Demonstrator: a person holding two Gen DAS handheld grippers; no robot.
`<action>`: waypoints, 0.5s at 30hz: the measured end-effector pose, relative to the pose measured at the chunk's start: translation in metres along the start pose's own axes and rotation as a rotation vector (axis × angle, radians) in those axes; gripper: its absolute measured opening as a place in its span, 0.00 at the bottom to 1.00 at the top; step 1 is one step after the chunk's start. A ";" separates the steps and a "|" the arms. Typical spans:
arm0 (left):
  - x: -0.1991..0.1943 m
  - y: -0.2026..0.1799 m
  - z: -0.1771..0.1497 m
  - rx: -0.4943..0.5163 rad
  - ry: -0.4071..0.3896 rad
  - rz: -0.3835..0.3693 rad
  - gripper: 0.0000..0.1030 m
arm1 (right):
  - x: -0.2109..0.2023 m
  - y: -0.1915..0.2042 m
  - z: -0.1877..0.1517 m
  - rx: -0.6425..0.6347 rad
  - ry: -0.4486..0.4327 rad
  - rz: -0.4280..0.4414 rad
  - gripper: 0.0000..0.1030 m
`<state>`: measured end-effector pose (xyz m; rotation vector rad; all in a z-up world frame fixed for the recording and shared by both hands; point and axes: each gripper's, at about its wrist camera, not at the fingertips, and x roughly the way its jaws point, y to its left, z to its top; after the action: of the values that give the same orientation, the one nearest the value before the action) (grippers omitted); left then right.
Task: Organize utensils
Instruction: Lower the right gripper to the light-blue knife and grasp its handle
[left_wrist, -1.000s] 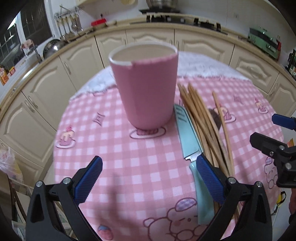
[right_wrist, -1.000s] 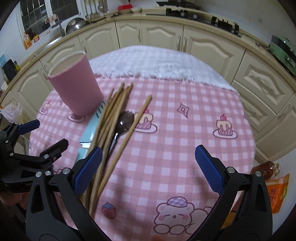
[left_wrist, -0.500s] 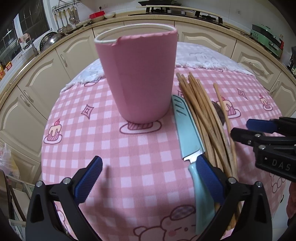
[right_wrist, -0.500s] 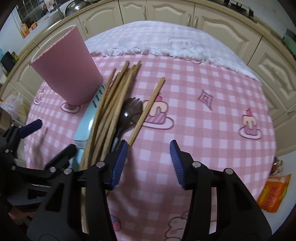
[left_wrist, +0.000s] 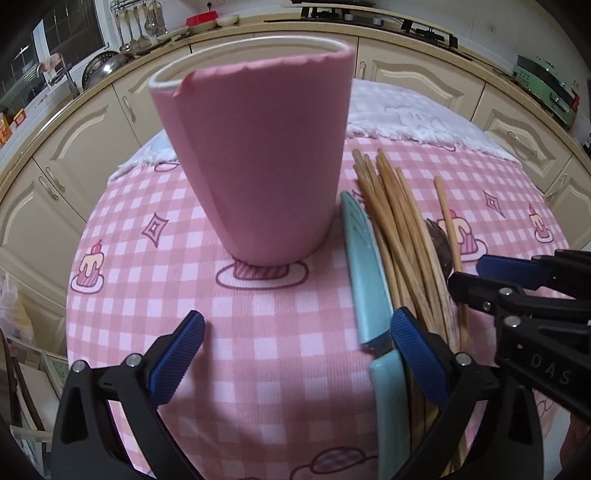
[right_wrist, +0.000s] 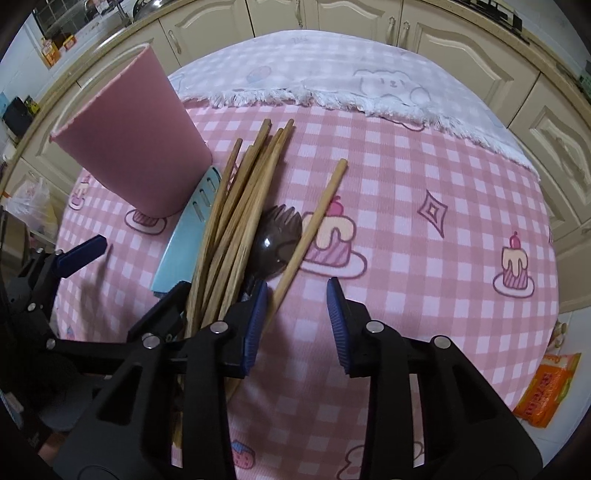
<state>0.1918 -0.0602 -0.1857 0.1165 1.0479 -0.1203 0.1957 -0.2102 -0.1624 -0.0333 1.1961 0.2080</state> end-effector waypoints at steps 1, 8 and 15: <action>0.000 0.000 0.000 0.005 -0.003 -0.006 0.94 | 0.000 0.000 0.000 -0.009 0.001 0.001 0.28; -0.002 -0.006 0.000 0.021 -0.004 -0.072 0.71 | -0.004 -0.015 -0.006 -0.005 0.005 -0.015 0.17; -0.005 -0.023 0.007 0.067 -0.008 -0.158 0.21 | -0.003 -0.007 -0.007 -0.039 0.013 -0.008 0.10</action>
<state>0.1919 -0.0838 -0.1789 0.0935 1.0452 -0.2985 0.1897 -0.2182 -0.1623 -0.0740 1.2045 0.2241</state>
